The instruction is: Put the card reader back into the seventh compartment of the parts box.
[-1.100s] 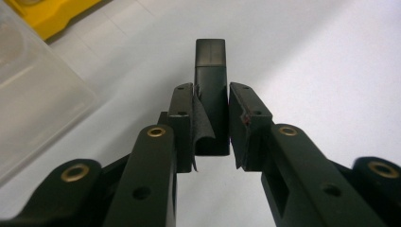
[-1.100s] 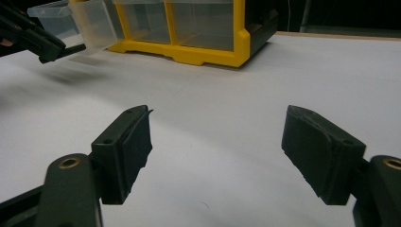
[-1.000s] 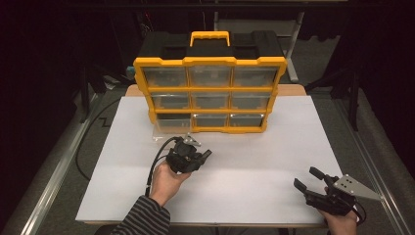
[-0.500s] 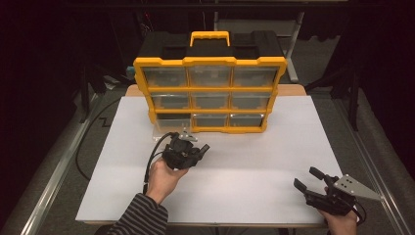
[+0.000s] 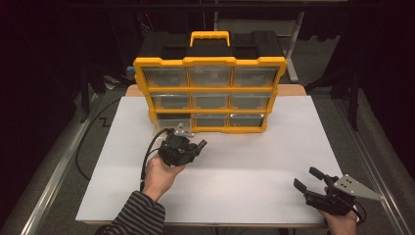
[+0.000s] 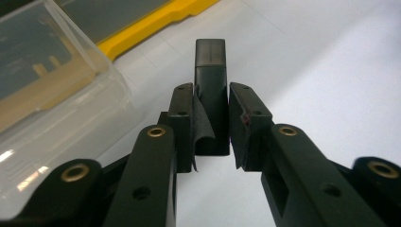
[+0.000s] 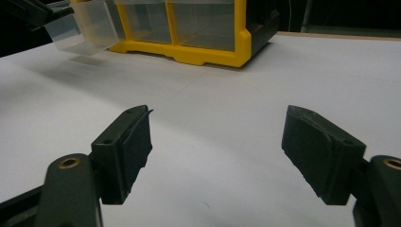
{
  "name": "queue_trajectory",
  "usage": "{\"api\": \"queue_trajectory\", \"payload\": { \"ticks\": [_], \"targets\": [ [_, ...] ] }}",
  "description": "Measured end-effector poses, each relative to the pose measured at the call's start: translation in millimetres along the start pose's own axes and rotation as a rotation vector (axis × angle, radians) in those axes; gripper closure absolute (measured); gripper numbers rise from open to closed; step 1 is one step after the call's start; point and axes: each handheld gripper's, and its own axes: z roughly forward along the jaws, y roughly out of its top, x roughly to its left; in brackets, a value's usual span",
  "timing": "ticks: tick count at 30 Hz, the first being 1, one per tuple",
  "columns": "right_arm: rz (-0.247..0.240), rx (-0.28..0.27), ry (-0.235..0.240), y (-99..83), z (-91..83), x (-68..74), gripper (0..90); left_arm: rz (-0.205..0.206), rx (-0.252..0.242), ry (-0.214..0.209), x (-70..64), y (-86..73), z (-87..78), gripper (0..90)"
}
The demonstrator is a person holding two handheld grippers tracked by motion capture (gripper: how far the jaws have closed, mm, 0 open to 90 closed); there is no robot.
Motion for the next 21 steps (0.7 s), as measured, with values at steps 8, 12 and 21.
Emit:
{"api": "queue_trajectory", "payload": {
  "ticks": [8, 12, 21],
  "targets": [
    [-0.004, 0.006, 0.001, 0.0, 0.3, 0.1, 25.3, 0.001, -0.006, 0.010, 3.2, 6.6, -8.5, 72.6],
    [-0.006, 0.008, 0.002, 0.0, 0.5, 0.5, 25.3, -0.002, -0.009, 0.010, 4.1, 9.1, -11.1, 72.6],
    [-0.003, 0.006, 0.006, -0.1, 0.8, 0.8, 25.3, -0.013, -0.016, 0.030, 11.3, 14.4, -15.7, 72.6]
  ]
}}
